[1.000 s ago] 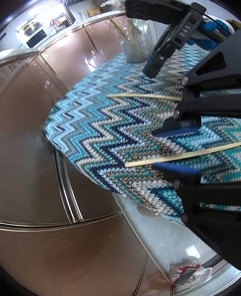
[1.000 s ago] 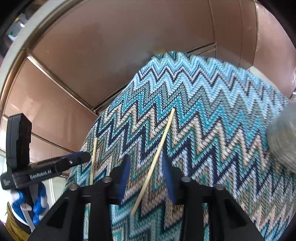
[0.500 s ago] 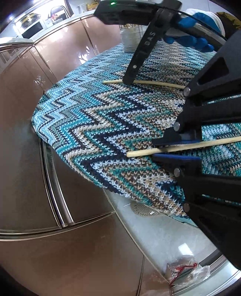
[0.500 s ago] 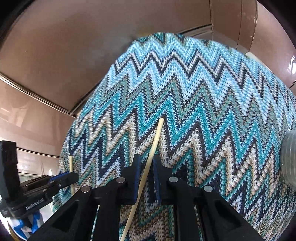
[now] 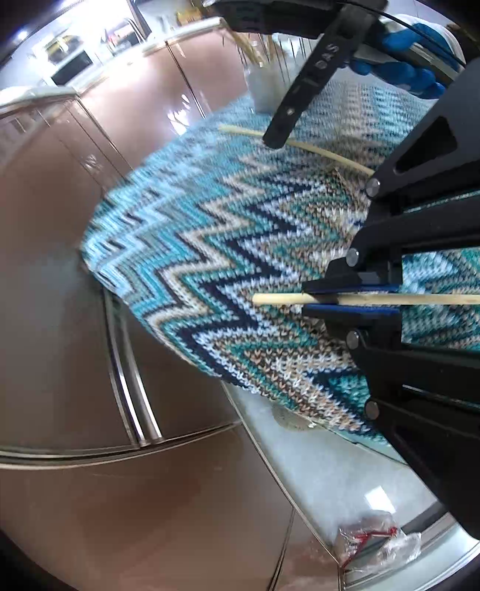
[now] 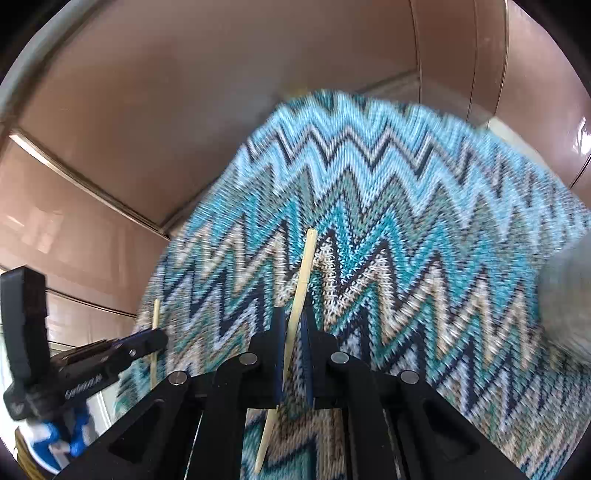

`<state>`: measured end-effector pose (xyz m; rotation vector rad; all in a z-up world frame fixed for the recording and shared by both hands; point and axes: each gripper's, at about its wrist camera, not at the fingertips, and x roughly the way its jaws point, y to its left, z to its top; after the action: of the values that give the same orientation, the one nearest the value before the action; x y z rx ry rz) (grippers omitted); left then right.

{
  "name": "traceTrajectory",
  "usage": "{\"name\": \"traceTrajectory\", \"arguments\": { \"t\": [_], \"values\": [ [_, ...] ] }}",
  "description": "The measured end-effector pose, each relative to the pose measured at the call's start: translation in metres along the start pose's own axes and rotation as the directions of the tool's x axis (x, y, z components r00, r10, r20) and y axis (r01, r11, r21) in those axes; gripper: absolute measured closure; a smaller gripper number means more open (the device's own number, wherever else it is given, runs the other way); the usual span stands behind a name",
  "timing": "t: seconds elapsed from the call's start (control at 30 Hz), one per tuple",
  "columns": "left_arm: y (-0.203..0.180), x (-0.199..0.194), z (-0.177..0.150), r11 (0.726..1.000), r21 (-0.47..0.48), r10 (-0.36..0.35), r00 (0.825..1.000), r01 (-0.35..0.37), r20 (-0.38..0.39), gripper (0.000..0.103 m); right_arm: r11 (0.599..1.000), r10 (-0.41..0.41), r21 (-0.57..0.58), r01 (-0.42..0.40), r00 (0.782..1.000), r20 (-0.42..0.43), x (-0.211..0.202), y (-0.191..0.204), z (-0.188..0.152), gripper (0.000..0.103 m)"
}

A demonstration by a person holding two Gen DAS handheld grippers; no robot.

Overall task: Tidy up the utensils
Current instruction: 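Carry both chopsticks into the wire holder and open both tools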

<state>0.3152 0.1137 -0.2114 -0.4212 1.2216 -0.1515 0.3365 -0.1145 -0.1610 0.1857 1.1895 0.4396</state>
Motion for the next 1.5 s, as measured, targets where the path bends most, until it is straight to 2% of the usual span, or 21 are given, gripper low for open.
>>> {"name": "traceTrajectory", "arguments": {
  "t": [0.13,0.3,0.37,0.5,0.57,0.67,0.83,0.97,1.13,1.27,1.4,1.47,1.5],
  "values": [
    [-0.011,-0.033,-0.015,0.999,0.042,-0.026,0.996,0.023,0.09,0.098,0.999,0.021,-0.033,-0.017,0.995,0.095,-0.047,0.007,-0.017,0.096],
    [-0.024,-0.068,-0.037,0.995,0.087,-0.053,0.983,0.039,0.173,0.098,0.998,0.037,-0.057,-0.026,0.979,0.199,-0.1,0.016,-0.048,0.097],
    [-0.029,-0.083,-0.045,0.994,0.102,-0.064,0.975,0.043,0.213,0.098,0.997,0.035,-0.07,-0.018,0.971,0.237,-0.117,0.022,-0.06,0.097],
    [-0.039,-0.123,-0.068,0.985,0.151,-0.122,0.94,0.077,0.317,0.098,0.997,0.035,-0.081,-0.011,0.951,0.307,-0.158,0.028,-0.089,0.097],
    [-0.044,-0.144,-0.079,0.982,0.167,-0.149,0.917,0.092,0.37,0.098,0.996,0.034,-0.084,-0.006,0.939,0.341,-0.173,0.029,-0.103,0.097],
    [-0.053,-0.175,-0.095,0.975,0.193,-0.187,0.873,0.109,0.451,0.098,0.996,0.033,-0.091,0.003,0.918,0.395,-0.2,0.032,-0.125,0.097],
    [-0.084,-0.221,-0.114,0.96,0.26,-0.241,0.782,0.104,0.575,0.098,0.995,0.008,-0.094,0.043,0.873,0.487,-0.248,0.027,-0.152,0.097],
    [-0.117,-0.237,-0.116,0.943,0.314,-0.294,0.723,0.112,0.625,0.098,0.994,-0.034,-0.067,0.087,0.82,0.572,-0.286,0.01,-0.16,0.097],
    [-0.17,-0.234,-0.099,0.918,0.363,-0.372,0.673,0.161,0.639,0.098,0.988,-0.096,-0.029,0.152,0.746,0.659,-0.312,-0.014,-0.155,0.097],
    [-0.218,-0.222,-0.073,0.89,0.406,-0.439,0.624,0.206,0.647,0.098,0.982,-0.123,-0.013,0.188,0.693,0.71,-0.321,-0.037,-0.135,0.097],
    [-0.27,-0.203,-0.04,0.856,0.448,-0.51,0.563,0.258,0.651,0.098,0.982,-0.126,-0.001,0.189,0.662,0.739,-0.319,-0.059,-0.109,0.097],
    [-0.297,-0.19,-0.023,0.842,0.47,-0.534,0.528,0.265,0.66,0.098,0.981,-0.126,-0.005,0.194,0.655,0.745,-0.315,-0.069,-0.094,0.097],
    [-0.305,-0.184,-0.017,0.839,0.477,-0.54,0.516,0.262,0.665,0.098,0.979,-0.13,-0.006,0.201,0.653,0.746,-0.311,-0.075,-0.087,0.097]
  ]
}}
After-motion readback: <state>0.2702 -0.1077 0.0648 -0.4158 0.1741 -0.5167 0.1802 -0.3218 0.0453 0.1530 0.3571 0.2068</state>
